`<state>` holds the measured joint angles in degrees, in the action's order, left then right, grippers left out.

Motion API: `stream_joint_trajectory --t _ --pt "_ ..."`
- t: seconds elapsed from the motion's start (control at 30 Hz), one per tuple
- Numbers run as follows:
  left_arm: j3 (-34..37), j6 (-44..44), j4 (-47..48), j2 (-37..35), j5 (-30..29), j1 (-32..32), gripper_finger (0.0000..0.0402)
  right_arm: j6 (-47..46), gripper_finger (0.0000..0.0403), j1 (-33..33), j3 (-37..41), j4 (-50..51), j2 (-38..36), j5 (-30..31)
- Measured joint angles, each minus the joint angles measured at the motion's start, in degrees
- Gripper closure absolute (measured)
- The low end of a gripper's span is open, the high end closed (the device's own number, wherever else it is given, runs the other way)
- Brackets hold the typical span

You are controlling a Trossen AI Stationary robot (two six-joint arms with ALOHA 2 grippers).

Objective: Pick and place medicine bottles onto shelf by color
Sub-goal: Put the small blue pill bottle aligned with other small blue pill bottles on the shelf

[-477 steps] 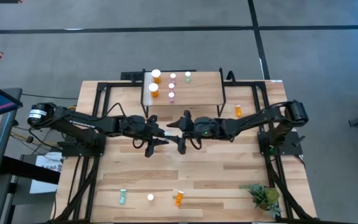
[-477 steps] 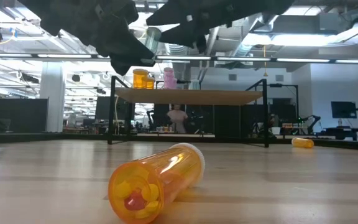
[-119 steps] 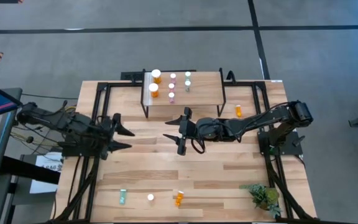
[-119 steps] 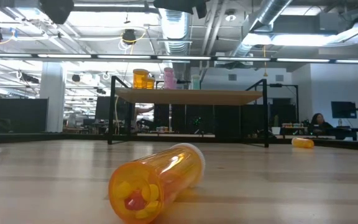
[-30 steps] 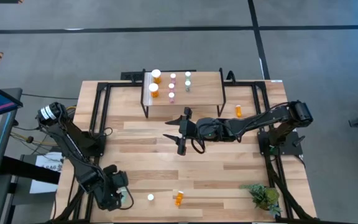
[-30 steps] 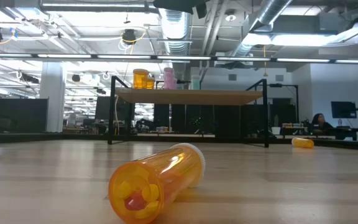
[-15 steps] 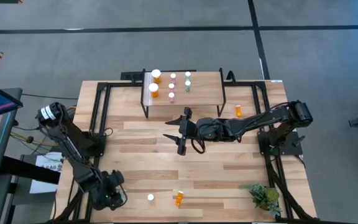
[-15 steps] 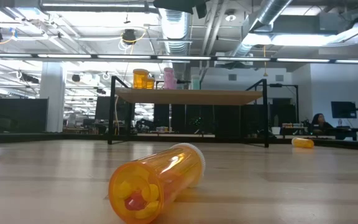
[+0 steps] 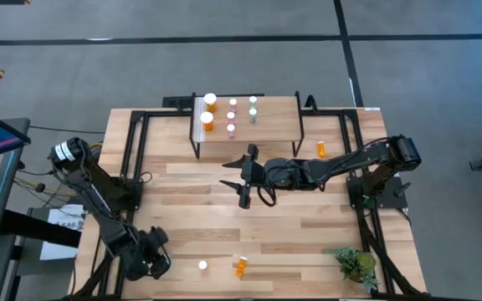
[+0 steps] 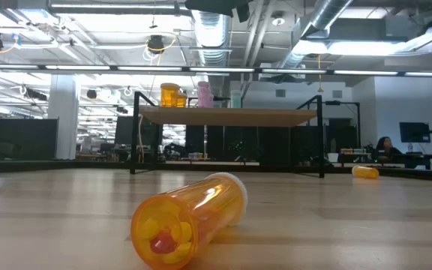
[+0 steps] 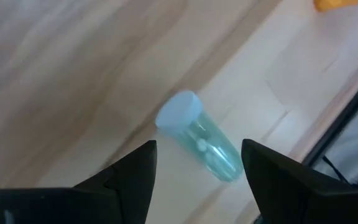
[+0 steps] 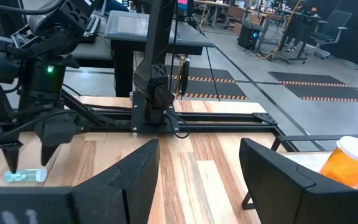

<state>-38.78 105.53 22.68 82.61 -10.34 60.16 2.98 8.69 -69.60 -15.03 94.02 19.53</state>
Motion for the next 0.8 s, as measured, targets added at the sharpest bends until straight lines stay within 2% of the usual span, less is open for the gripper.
stream_joint_trajectory --t 0.17,0.37,0.57,0.8 --pt "0.01 -2.17 0.46 0.56 0.13 -1.11 0.0180 0.00 0.0158 0.00 0.00 0.00 0.00 0.01" --pt "-0.32 -6.08 -1.16 4.99 5.29 -1.83 0.0180 0.00 0.0158 0.00 0.00 0.00 0.00 0.00" --pt "-3.83 -9.28 5.04 6.23 6.43 -1.81 0.0180 0.00 0.0158 0.02 0.00 0.00 0.00 0.02" --pt "-5.23 -16.20 8.85 6.58 11.56 -1.68 0.0180 0.00 0.0158 0.01 0.00 0.00 0.00 0.01"
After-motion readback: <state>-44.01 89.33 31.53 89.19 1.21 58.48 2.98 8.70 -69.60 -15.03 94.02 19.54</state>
